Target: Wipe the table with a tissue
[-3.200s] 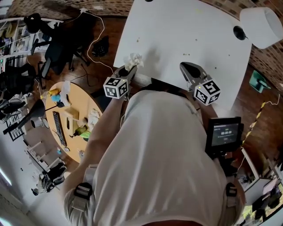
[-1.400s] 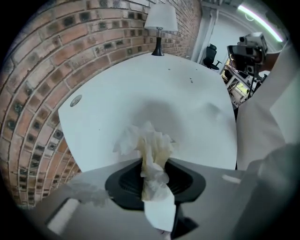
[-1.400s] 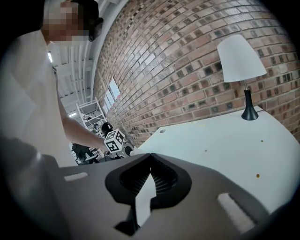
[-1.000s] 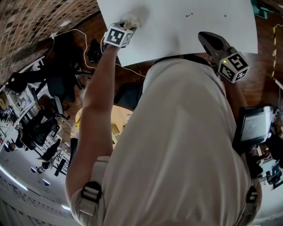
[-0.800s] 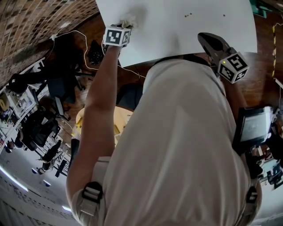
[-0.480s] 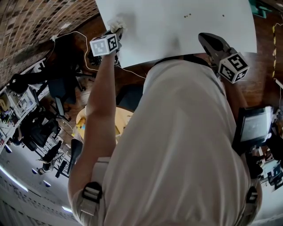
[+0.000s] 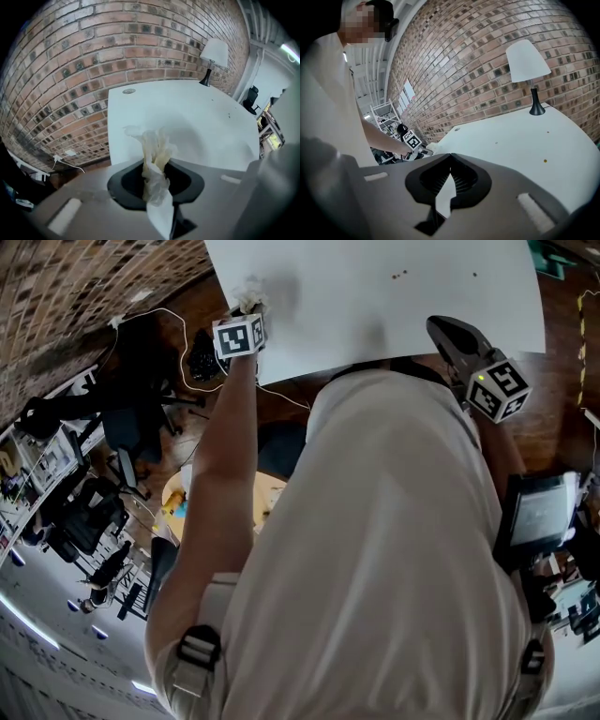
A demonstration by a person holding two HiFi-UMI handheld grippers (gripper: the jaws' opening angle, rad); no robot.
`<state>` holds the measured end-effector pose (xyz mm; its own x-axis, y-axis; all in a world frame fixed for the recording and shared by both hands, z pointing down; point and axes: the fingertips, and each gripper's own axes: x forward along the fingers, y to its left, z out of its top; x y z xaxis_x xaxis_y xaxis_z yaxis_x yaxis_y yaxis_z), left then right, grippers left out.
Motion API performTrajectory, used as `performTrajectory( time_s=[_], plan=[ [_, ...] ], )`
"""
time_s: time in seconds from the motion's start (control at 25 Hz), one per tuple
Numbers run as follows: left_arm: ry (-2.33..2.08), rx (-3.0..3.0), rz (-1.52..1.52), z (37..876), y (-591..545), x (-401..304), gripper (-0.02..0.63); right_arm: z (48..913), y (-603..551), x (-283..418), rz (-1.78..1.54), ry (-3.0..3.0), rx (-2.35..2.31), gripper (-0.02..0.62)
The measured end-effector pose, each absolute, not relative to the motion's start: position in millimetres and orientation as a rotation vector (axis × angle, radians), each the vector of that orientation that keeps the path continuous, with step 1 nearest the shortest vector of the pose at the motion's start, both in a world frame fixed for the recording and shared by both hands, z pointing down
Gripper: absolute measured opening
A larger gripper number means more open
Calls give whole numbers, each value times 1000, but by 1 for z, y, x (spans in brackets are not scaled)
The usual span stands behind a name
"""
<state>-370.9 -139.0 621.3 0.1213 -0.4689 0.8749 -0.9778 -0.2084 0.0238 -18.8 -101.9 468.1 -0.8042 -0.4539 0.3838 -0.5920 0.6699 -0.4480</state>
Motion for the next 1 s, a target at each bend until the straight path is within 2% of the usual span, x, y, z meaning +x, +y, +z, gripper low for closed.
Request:
performTrajectory(
  time_s=[0.28,0.48,0.6,0.8,1.0],
  plan=[
    [-1194,2048,1176,630,-153,-279,86,468,-98,-19,834,-2645,867,8],
    [-999,2157,1220,633,-106,-242,84,468,-98,-20,834,-2645,880,8],
    [-981,2125,1222,635,-85,-257,84,466,-100,-24,829,-2653,873,8],
    [-1241,1940,1077,633,-88,-324,83,466,-100,-30,825,-2654,863,8],
    [-1328,1932,1084,630,-129,-325,83,464,-95,-29,823,-2646,879,8]
  ],
)
